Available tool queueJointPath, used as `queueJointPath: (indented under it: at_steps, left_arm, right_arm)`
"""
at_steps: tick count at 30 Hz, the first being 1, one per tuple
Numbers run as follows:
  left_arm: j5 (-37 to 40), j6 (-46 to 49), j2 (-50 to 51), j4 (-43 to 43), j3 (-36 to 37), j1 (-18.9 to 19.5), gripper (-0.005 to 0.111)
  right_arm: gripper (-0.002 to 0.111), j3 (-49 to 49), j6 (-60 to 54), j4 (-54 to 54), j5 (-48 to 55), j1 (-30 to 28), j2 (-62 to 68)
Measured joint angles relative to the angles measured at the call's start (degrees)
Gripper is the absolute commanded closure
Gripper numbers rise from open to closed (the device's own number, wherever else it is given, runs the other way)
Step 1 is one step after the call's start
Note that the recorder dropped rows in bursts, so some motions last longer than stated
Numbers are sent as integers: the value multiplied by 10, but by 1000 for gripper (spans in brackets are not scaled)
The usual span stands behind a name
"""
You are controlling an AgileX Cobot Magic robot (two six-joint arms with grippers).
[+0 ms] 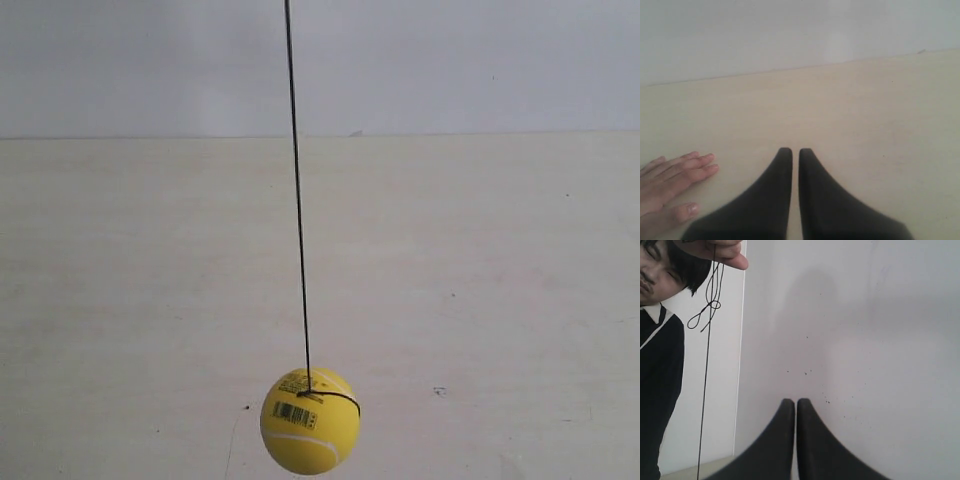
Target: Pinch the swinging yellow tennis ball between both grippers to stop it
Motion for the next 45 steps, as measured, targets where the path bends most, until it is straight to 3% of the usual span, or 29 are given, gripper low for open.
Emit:
queueJointPath:
  at_steps: [31,33,37,38,41,45]
  left_arm:
    - [4,1,0,0,0,0,102]
    - [4,1,0,0,0,0,102]
    - [4,2,0,0,0,0,102]
    - [4,2,0,0,0,0,102]
    - [4,2,0,0,0,0,102]
    - [4,2,0,0,0,0,102]
  right_arm:
    - [108,0,0,2,-11,0,0]
    - [108,0,-1,33,-8,0,0]
    - [108,0,-24,229,26,0,0]
    - [108,0,-71,312,36,0,0]
    - [108,9,-156,410,30,0,-7]
    - [108,53,-310,531,-82,-27,-11]
